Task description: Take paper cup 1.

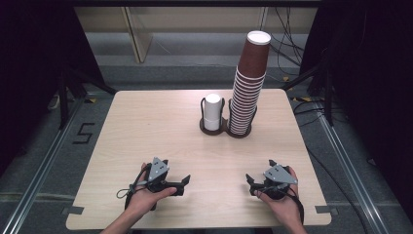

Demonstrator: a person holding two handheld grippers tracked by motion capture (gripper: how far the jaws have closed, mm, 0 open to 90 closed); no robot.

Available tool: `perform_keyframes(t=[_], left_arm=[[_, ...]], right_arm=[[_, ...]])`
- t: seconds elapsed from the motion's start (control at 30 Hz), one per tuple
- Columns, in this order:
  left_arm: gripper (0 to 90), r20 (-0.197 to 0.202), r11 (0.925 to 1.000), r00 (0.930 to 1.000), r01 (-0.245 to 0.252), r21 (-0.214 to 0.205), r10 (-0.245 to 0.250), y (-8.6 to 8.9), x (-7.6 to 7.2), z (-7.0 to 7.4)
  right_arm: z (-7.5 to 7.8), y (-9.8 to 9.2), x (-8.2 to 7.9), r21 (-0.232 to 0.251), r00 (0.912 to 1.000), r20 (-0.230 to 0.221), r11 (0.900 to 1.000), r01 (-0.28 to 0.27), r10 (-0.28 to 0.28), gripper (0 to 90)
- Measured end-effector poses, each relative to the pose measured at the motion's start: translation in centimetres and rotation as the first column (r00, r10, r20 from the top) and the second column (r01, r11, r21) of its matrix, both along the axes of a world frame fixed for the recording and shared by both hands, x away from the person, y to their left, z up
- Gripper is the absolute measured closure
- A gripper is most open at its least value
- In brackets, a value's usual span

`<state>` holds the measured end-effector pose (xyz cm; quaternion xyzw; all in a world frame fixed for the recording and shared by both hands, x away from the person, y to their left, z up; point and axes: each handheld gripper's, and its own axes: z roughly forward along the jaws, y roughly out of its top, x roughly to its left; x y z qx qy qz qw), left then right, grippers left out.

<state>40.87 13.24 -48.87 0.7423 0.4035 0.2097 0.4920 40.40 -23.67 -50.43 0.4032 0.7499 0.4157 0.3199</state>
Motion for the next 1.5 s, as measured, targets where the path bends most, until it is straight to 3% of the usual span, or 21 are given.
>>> perform_keyframes(t=[0.1,0.13,0.2,0.27,0.33,0.43,0.47,0.5,0.53,0.63,0.77,0.93,1.03,1.17,1.23,1.27,1.3,1.33,1.4,1.43,1.5], left_arm=[[1.1,0.01,0.9997,0.9999,0.007,-0.024,-0.006,-0.5,0.2,0.1],[1.1,0.011,0.9996,0.9999,0.004,-0.027,-0.004,-0.6,0.2,0.1],[1.1,0.018,0.9996,0.9997,0.016,-0.023,-0.016,-0.9,0.2,0.2],[1.6,0.041,0.9996,0.999,0.02,-0.02,-0.019,-1.1,0.1,0.3],[2.5,0.058,0.999,0.9974,0.044,-0.007,-0.043,-1.1,0.1,0.3],[2.8,0.053,0.9992,0.9979,0.039,-0.011,-0.038,-1.0,0.3,0.5],[2.8,0.061,0.9991,0.9974,0.041,-0.013,-0.04,-1.0,0.5,0.5],[2.9,0.067,0.9989,0.9968,0.044,-0.015,-0.043,-1.0,0.7,0.5],[2.9,0.068,0.999,0.9968,0.043,-0.009,-0.043,-0.9,0.9,0.6],[2.9,0.059,0.999,0.9979,0.031,-0.032,-0.029,-0.9,1.7,1.0],[3.0,0.089,0.9993,0.996,0.016,-0.033,-0.013,-1.2,3.5,1.9],[4.1,0.145,0.9998,0.9894,0.004,-0.022,-0.001,-2.3,6.4,3.4],[4.4,0.177,0.9998,0.9843,0.004,-0.018,-0.001,-3.0,8.1,4.2],[4.6,0.201,0.9998,0.9795,-0.004,-0.017,0.008,-4.1,10.5,5.8],[4.6,0.217,0.9999,0.9761,-0.01,-0.014,0.013,-4.6,11.4,6.5],[0.7,0.223,0.9997,0.9745,-0.021,-0.01,0.023,-4.8,12.0,6.9],[0.7,0.229,0.9991,0.9726,-0.042,-0.006,0.042,-5.1,12.5,7.3],[0.0,0.234,0.9979,0.9702,-0.064,0.0,0.063,-5.4,13.0,7.7],[0.0,0.245,0.9968,0.9666,-0.079,0.004,0.076,-5.9,14.0,8.2],[0.0,0.245,0.9968,0.9664,-0.08,0.003,0.077,-6.2,14.4,8.5],[0.0,0.243,0.9969,0.9669,-0.079,-0.001,0.077,-6.8,15.3,8.9]], right_arm=[[0.0,0.1,0.0,-0.004,1.0,-0.007,1.0,-0.007,0.007,6.1],[-0.1,0.0,0.0,-0.017,0.9996,0.027,0.9998,-0.011,0.012,6.3],[-0.1,0.0,0.0,-0.019,0.9994,0.028,0.9996,-0.018,0.019,6.7],[0.0,0.0,0.1,-0.019,0.9996,0.02,0.9996,-0.02,0.02,7.8],[0.0,0.2,0.4,-0.009,0.9998,-0.021,0.9999,-0.006,0.006,10.3],[0.0,0.3,0.6,0.004,0.9998,-0.017,1.0,0.007,-0.007,12.3],[0.0,0.4,0.7,0.023,0.9993,-0.037,0.9997,0.004,-0.003,12.9],[0.0,0.3,1.0,-0.002,0.9999,-0.01,1.0,-0.002,0.002,15.8],[0.0,0.4,1.0,0.024,0.9991,-0.042,0.9997,0.004,-0.003,15.8],[0.0,0.4,1.2,0.038,0.9995,-0.03,0.9993,0.005,-0.004,16.2],[0.1,1.0,1.5,0.058,0.9989,-0.048,0.9983,-0.001,0.003,17.5],[0.8,1.9,2.6,0.071,0.9993,-0.009,0.9968,-0.036,0.037,19.3],[1.4,2.4,3.4,0.072,0.9988,0.025,0.9965,-0.043,0.041,24.8],[2.2,3.4,4.6,0.122,0.9981,0.041,0.9913,-0.05,0.046,27.0],[2.5,4.0,5.6,0.119,0.9942,0.082,0.9898,-0.079,0.07,23.5],[2.8,4.8,6.6,0.106,0.9921,0.094,0.99,-0.093,0.084,16.6],[2.8,4.8,6.6,0.106,0.9921,0.094,0.99,-0.093,0.084,16.6],[2.7,5.5,7.0,0.156,0.9941,0.072,0.9835,-0.092,0.082,13.9],[2.9,6.5,7.8,0.169,0.9945,0.036,0.9803,-0.103,0.098,10.8],[2.8,7.5,8.8,0.171,0.9923,0.045,0.9777,-0.122,0.115,8.7],[2.7,8.1,9.4,0.173,0.9906,0.062,0.9762,-0.131,0.122,8.7]])
